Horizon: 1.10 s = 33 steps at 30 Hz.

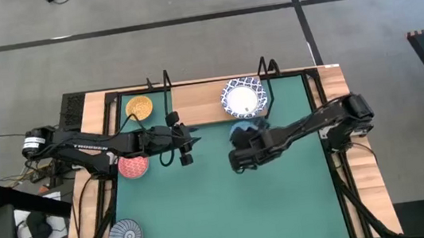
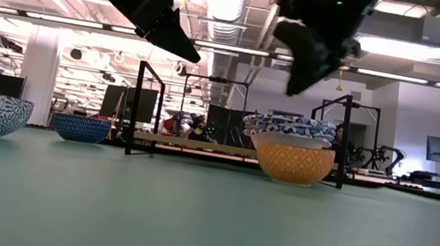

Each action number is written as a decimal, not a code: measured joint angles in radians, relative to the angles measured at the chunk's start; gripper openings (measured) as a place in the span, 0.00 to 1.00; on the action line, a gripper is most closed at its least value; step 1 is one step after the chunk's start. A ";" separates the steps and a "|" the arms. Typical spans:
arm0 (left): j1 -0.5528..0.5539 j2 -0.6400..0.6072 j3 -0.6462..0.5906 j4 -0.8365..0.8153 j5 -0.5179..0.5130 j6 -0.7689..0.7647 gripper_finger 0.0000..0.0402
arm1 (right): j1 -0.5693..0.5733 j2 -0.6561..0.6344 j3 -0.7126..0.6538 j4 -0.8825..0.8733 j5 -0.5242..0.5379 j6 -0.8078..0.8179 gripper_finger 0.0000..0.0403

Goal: Place and stack bowls onto a shelf
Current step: Put the blue patterned bowl on the shelf

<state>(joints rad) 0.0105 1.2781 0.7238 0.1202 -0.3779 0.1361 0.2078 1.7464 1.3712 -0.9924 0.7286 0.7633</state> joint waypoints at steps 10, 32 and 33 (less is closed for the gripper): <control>0.000 0.000 0.000 0.002 0.009 -0.006 0.34 | -0.105 -0.046 -0.157 -0.138 -0.174 0.257 0.33; -0.003 0.000 0.000 -0.034 0.014 -0.016 0.34 | -0.308 -0.233 -0.316 0.097 -0.373 0.118 0.33; -0.003 0.000 0.000 -0.033 0.014 -0.016 0.34 | -0.307 -0.241 -0.316 0.105 -0.373 0.118 0.33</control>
<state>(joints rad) 0.0074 1.2781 0.7238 0.0873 -0.3641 0.1200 -0.0996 1.5058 1.0550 -0.8871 0.3553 0.8814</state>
